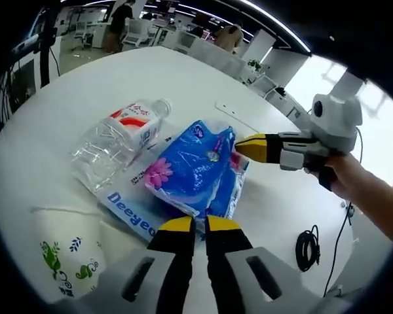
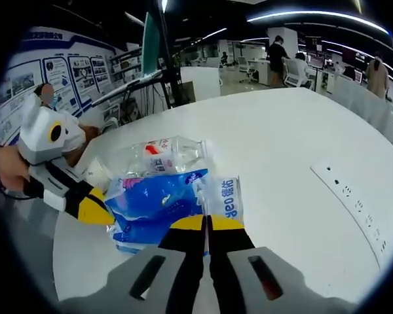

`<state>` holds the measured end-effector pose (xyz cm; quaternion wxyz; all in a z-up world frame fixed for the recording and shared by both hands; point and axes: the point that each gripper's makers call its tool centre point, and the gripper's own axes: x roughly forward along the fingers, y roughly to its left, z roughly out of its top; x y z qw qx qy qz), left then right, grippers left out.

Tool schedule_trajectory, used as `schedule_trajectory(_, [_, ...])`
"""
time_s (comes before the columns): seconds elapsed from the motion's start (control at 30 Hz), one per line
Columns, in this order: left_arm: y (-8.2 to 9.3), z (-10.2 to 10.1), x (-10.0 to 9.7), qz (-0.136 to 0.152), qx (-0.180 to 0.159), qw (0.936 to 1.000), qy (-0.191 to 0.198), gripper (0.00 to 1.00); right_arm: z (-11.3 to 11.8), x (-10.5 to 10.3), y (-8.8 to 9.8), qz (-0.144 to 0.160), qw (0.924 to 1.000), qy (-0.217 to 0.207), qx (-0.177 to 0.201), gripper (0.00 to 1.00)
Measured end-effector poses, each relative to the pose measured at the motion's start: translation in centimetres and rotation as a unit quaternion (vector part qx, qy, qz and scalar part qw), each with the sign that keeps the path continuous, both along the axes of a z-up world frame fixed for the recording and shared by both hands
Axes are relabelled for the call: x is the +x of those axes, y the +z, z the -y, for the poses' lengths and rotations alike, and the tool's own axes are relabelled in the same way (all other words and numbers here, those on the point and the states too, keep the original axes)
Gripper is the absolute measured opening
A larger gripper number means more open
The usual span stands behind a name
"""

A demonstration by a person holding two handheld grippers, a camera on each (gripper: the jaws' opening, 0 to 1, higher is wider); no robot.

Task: Arrange the tabletop items into an orderly group along one side of the table until the central work area is clear of visible clutter.

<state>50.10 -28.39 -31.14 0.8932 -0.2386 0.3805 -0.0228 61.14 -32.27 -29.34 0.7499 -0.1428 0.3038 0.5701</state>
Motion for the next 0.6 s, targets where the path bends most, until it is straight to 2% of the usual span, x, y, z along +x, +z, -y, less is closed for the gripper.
schedule_trajectory(0.33, [1.3,0.3,-0.2,0.013,-0.008,0.9998,-0.011,0.0,1.2,-0.8,1.9,0.004,0.9996,-0.025,0.015,0.0])
schedule_trajectory(0.6, [2.9,1.1,-0.3,0.028,-0.007,0.999,-0.034,0.0,2.6,-1.6,3.8,0.012,0.9984,-0.049,0.027,0.0])
